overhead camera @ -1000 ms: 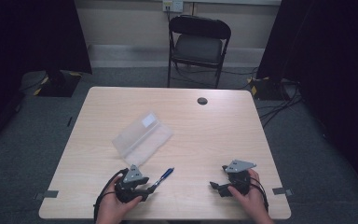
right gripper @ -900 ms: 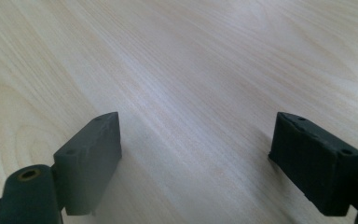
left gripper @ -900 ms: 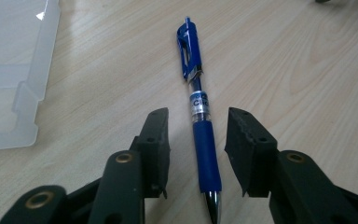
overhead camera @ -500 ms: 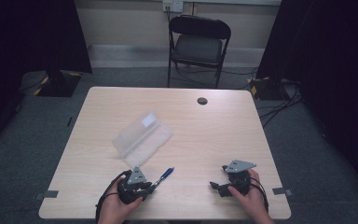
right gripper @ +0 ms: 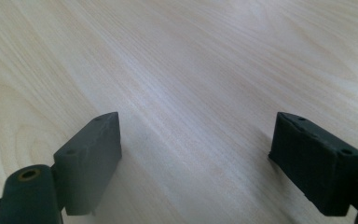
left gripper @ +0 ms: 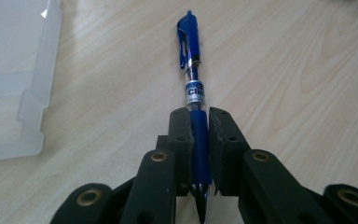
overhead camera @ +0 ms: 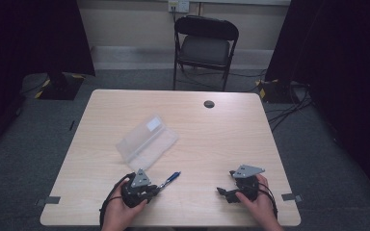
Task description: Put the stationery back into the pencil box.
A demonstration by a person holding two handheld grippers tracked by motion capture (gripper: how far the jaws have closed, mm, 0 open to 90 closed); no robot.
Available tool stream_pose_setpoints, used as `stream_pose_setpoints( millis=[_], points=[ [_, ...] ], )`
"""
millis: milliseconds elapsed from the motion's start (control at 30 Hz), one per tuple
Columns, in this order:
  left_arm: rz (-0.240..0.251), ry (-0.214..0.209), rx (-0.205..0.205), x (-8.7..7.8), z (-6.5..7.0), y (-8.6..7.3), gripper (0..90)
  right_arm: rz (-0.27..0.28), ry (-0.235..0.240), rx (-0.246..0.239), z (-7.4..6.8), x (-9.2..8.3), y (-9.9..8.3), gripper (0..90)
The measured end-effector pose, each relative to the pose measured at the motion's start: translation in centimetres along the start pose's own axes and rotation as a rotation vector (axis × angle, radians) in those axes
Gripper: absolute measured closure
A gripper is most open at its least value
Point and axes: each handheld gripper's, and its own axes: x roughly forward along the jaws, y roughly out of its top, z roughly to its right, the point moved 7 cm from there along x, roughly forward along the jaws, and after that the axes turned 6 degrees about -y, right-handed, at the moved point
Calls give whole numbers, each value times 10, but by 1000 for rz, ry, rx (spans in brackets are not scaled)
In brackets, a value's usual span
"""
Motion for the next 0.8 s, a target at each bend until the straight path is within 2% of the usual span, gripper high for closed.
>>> stream_pose_setpoints(
  millis=[200, 267, 300, 400, 467, 500, 567, 667, 700, 800],
  points=[
    [22, -6, -8, 10, -1, 5, 801, 0, 0, 0, 0, 0, 0, 152],
    [16, -9, -2, 15, -3, 6, 800, 0, 0, 0, 0, 0, 0, 152],
    [17, -10, -13, 16, -2, 5, 800, 0, 0, 0, 0, 0, 0, 152],
    [27, -15, -9, 17, -3, 6, 798, 0, 0, 0, 0, 0, 0, 152],
    [15, 2, 2, 15, -5, 5, 754, 0, -1, 0, 0, 0, 0, 152],
    [44, -16, -43, 15, -3, 4, 708, 0, 0, 0, 0, 0, 0, 152],
    [40, -14, -31, 14, -3, 2, 715, 0, 0, 0, 0, 0, 0, 152],
    [30, -10, -38, 12, -2, 1, 710, 0, 0, 0, 0, 0, 0, 152],
    [21, -6, -21, 11, -1, 1, 711, 0, 0, 0, 0, 0, 0, 152],
    [16, 1, -12, 11, -1, 0, 731, 0, 0, 0, 0, 0, 0, 152]
  ],
)
